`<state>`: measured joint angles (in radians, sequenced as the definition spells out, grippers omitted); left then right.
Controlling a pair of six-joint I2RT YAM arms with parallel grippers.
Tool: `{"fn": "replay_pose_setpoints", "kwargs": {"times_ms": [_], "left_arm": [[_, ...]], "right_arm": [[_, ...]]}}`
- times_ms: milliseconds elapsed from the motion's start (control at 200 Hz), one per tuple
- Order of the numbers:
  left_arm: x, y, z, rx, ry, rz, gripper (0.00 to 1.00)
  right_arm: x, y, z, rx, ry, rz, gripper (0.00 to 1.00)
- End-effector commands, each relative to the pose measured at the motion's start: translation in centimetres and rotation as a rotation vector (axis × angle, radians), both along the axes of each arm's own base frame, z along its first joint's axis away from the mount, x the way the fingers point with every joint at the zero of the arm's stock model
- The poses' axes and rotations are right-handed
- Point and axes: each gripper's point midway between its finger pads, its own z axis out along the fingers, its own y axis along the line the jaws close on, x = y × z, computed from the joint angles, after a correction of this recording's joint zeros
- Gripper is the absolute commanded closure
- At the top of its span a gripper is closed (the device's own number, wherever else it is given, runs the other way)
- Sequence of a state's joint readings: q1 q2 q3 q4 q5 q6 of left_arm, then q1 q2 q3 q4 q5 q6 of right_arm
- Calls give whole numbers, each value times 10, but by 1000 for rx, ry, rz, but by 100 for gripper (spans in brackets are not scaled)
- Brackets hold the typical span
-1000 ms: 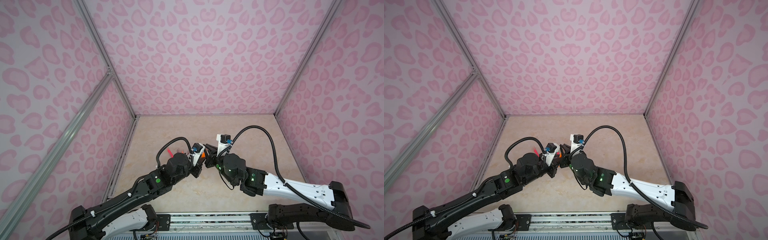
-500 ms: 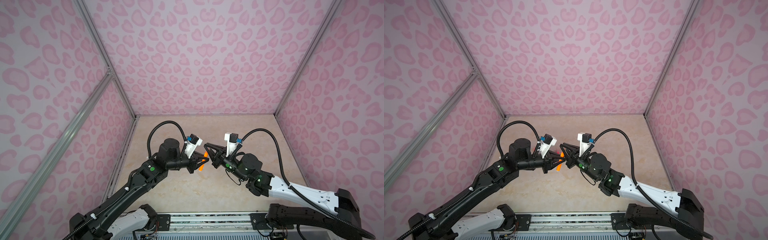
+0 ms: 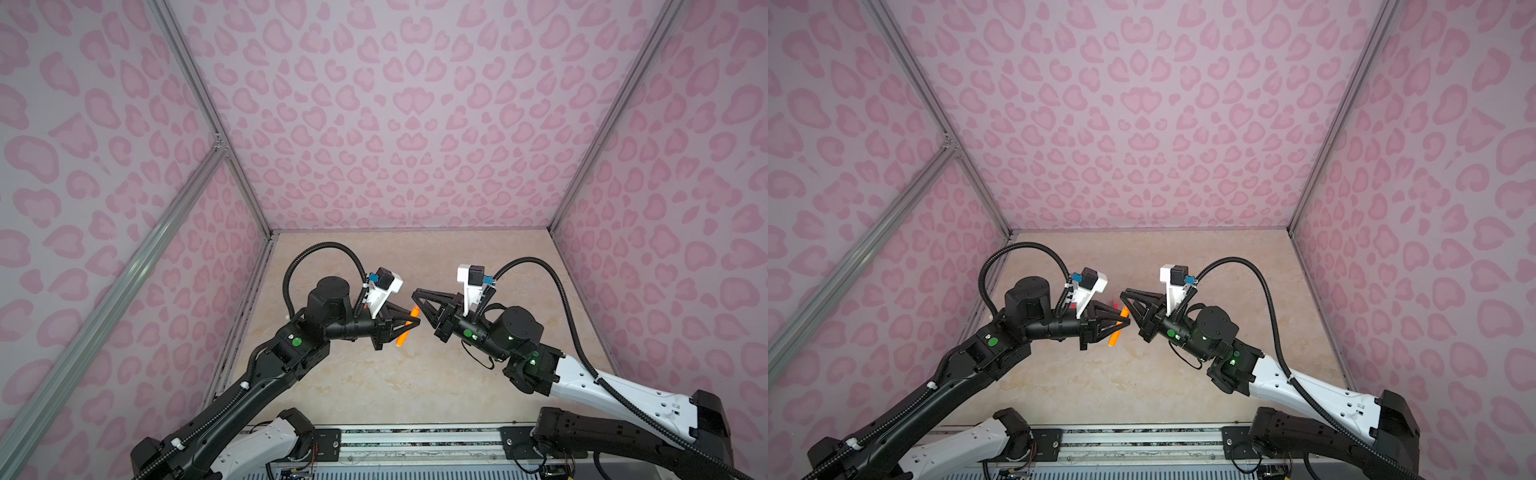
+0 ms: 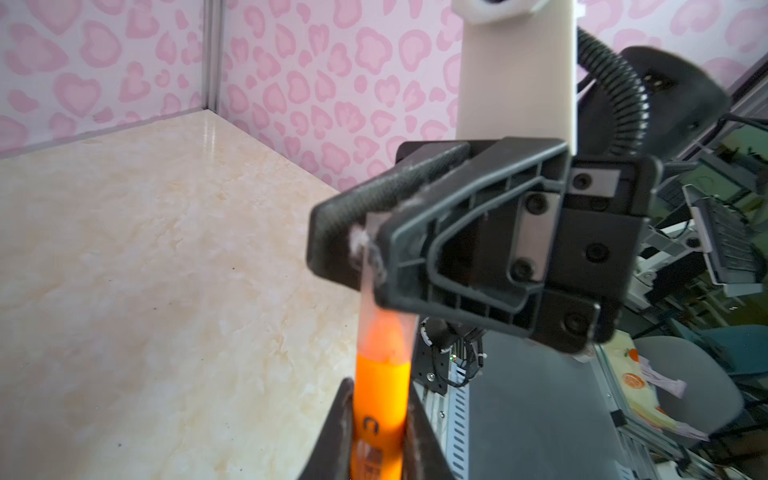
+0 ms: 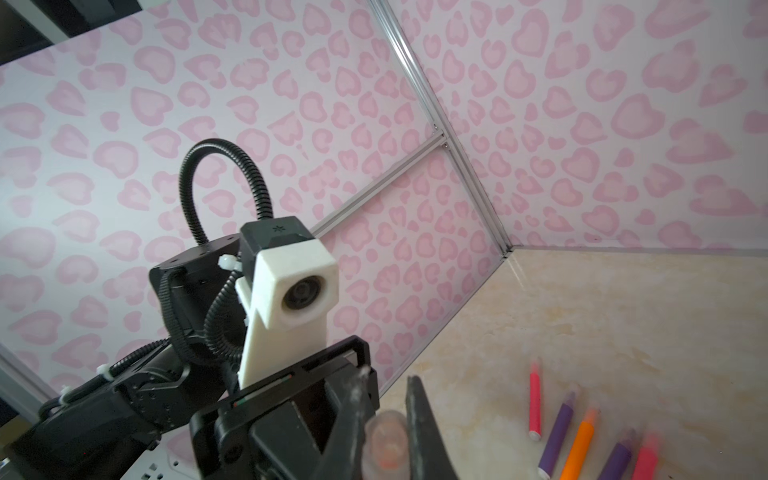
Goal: Insert the pens into the pen caps
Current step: 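Press the cap further onto the orange marker with the right gripper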
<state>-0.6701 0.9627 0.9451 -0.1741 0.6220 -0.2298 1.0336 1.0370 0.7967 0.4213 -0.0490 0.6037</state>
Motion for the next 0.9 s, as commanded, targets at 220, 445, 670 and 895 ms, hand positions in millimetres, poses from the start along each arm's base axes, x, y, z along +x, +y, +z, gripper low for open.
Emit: {"fn": "replay_pose_setpoints", "kwargs": {"times_ms": [220, 445, 670, 895], "left_arm": [[84, 53, 44, 55, -380, 683, 96], [87, 51, 44, 100, -438, 803, 96], [82, 35, 48, 67, -403, 715, 96], [75, 26, 58, -100, -219, 477, 96]], "right_arm": [[5, 7, -103, -484, 163, -211, 100], [13, 7, -107, -437, 218, -264, 100], [0, 27, -104, -352, 179, -97, 100], [-12, 29, -93, -184, 145, 110, 100]]}}
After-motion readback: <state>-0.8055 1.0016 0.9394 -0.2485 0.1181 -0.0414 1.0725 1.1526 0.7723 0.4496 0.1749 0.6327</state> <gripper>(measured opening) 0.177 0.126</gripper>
